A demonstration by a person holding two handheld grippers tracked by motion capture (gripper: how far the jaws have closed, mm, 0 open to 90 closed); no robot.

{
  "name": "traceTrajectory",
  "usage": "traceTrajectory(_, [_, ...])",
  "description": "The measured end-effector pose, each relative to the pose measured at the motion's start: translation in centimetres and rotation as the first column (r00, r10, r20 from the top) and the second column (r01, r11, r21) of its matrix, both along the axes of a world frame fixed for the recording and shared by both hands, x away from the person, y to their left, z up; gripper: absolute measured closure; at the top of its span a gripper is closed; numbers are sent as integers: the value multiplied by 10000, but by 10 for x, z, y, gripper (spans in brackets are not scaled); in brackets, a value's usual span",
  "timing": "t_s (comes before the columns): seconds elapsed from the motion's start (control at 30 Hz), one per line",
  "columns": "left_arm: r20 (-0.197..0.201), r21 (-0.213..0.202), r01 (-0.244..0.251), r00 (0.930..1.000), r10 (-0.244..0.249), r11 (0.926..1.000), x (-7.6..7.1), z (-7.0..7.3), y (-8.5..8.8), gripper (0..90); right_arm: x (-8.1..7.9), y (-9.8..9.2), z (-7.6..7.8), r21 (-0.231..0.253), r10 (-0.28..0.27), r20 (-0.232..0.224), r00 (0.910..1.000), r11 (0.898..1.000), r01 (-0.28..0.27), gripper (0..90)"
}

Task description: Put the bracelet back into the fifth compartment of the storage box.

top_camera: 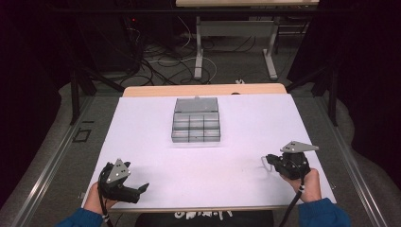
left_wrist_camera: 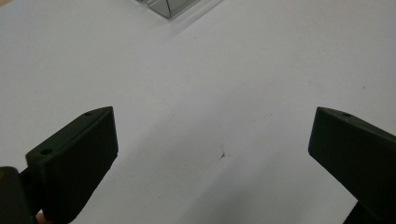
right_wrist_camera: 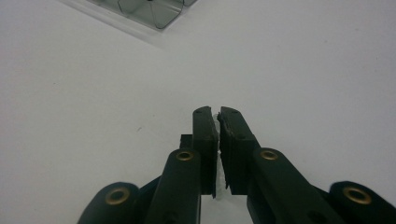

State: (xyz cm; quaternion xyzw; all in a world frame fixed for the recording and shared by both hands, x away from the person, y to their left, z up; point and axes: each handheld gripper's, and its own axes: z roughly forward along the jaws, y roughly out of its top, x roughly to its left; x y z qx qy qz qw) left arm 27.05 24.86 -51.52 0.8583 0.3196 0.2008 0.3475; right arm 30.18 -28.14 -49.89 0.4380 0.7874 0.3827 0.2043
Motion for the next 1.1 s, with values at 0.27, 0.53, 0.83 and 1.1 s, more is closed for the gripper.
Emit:
traceTrajectory(0.27, [-56,-53,-6,10000,6,10000,0,0,0,16,1,7,4,77,138,154,9998,9999,-139,853])
traceTrajectory(0.53, [-107,-29,-22,9999,21,10000,0,-1,-1,16,7,19,5,-153,271,180,9995,9995,-268,853])
traceTrajectory(0.83, [-108,-43,-14,9999,14,10000,0,-1,-1,17,15,33,10,-119,512,258,9984,9986,-509,853])
traceTrajectory(1.1, [-115,-33,-14,9999,14,10000,0,-1,-1,16,20,39,14,-21,591,336,9977,9983,-591,854])
